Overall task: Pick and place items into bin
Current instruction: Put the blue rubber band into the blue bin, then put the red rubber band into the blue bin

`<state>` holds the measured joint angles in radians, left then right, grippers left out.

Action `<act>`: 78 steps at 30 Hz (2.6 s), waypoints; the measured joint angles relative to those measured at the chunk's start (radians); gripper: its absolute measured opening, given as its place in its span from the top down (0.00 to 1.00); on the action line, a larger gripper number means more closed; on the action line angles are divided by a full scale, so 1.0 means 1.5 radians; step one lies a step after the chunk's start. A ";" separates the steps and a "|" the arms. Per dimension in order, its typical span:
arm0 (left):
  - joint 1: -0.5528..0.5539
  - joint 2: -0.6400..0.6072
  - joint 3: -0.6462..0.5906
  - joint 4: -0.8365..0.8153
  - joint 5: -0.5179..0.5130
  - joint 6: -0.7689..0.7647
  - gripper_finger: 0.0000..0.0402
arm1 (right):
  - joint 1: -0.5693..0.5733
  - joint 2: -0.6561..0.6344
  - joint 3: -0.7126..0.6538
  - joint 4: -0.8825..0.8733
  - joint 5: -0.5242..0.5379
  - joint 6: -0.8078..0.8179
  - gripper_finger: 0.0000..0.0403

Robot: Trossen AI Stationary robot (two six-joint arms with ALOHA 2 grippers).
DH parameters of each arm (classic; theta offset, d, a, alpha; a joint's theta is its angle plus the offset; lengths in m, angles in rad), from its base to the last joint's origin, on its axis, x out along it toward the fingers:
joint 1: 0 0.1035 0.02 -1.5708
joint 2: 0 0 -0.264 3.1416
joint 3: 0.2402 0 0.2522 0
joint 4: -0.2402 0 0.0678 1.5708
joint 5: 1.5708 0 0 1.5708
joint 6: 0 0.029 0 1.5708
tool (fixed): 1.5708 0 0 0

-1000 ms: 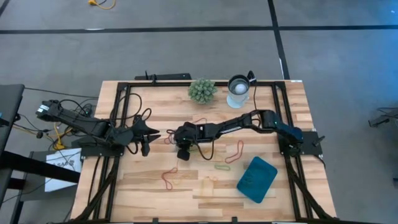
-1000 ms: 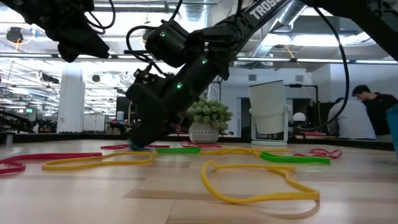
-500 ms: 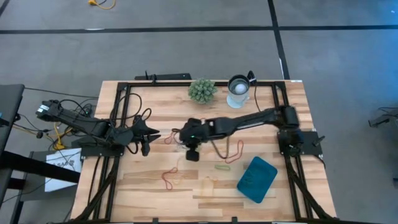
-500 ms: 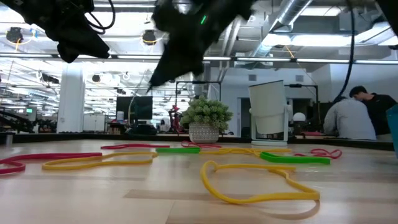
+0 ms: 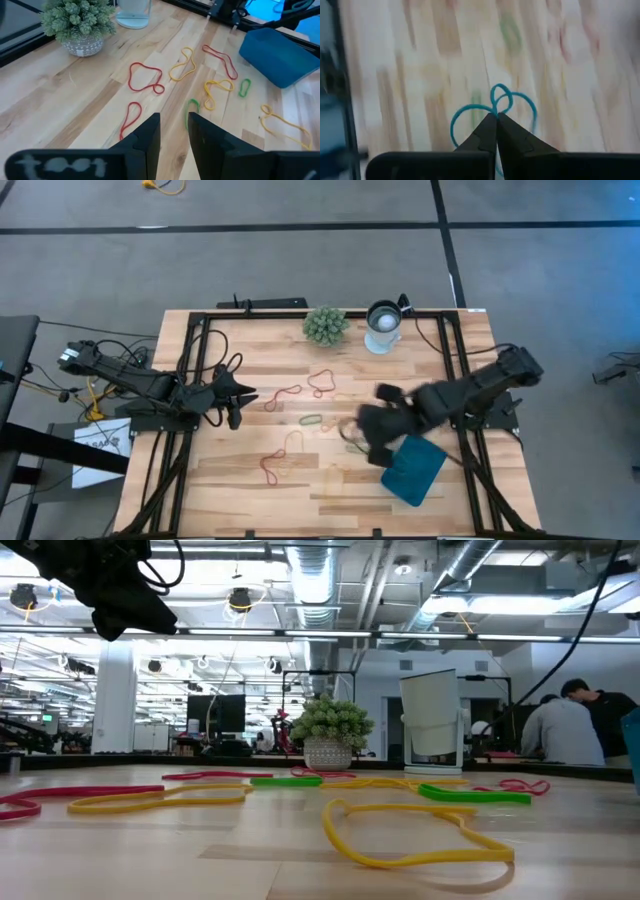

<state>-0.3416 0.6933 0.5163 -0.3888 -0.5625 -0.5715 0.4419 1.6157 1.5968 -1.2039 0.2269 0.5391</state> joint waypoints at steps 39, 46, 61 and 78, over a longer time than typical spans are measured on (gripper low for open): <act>0.000 0.000 0.000 -0.011 -0.037 -0.009 0.78 | 0.130 -0.067 -0.515 0.459 -0.223 0.291 0.91; 0.000 0.000 0.000 -0.011 -0.037 -0.014 0.78 | 0.103 -0.067 -0.515 0.455 -0.235 0.247 0.79; 0.000 0.000 0.000 -0.011 -0.037 -0.015 0.78 | 0.053 -0.071 -0.439 0.221 -0.327 0.200 0.75; 0.000 0.002 0.000 -0.015 -0.001 -0.060 0.78 | 0.084 -0.338 -0.325 0.157 0.008 -0.109 0.75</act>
<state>-0.3416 0.6963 0.5167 -0.4111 -0.5641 -0.6623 0.5679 1.1084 1.1088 -0.9678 0.2384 0.3758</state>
